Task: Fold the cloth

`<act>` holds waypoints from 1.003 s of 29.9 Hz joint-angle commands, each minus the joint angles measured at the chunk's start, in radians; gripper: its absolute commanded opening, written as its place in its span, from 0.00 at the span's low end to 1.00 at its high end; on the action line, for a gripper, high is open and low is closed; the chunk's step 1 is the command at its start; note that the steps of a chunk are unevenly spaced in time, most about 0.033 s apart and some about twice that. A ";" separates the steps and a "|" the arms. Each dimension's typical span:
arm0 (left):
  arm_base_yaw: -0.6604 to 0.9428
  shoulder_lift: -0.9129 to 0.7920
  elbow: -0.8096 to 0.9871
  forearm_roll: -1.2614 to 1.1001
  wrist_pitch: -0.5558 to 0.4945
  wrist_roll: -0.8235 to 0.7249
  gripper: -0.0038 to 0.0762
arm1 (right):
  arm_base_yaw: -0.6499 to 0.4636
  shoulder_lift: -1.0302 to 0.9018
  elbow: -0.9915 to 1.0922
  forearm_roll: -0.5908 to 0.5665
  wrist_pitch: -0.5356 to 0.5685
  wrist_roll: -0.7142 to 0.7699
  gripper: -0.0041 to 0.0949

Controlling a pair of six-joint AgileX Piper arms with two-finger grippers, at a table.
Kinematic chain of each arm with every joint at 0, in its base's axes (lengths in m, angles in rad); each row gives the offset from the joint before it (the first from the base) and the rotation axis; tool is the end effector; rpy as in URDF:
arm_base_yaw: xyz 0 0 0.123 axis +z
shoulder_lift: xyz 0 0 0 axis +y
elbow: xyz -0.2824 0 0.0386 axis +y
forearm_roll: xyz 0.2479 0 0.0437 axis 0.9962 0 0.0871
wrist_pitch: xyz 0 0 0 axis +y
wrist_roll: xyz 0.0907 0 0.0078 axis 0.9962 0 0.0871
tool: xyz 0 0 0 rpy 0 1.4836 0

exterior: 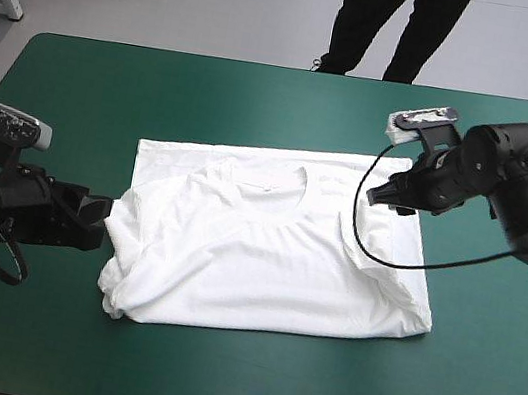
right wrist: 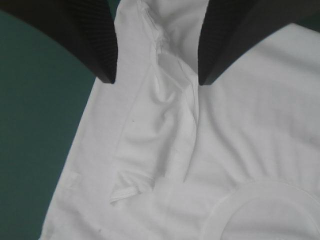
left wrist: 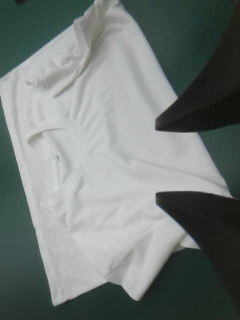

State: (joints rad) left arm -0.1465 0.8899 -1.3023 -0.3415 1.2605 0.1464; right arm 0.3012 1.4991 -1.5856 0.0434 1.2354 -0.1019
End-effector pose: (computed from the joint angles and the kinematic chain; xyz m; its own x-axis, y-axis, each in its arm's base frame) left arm 0.1197 -0.0470 0.4477 -0.6547 0.1333 -0.7440 0.3960 0.8989 -0.1874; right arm 0.2908 0.0943 0.3929 -0.8029 -0.3410 -0.4889 -0.3872 0.9220 -0.0070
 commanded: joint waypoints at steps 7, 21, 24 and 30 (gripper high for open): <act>0.001 -0.045 0.301 -0.036 0.031 -0.044 0.45 | 0.001 -0.299 0.310 -0.124 -0.016 0.056 0.53; 0.001 0.044 0.485 0.129 0.029 -0.037 0.53 | 0.041 -0.401 0.575 -0.277 -0.044 0.131 0.53; 0.001 0.112 0.481 0.148 0.029 -0.017 0.54 | 0.050 -0.381 0.575 -0.298 -0.041 0.161 0.53; 0.001 0.230 0.479 0.131 -0.003 0.015 0.54 | 0.050 -0.354 0.575 -0.302 -0.054 0.168 0.53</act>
State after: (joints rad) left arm -0.1465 1.0927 -0.7945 -0.1813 1.2313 0.1435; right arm 0.3474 1.1479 -0.9896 -0.2281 1.2080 0.0595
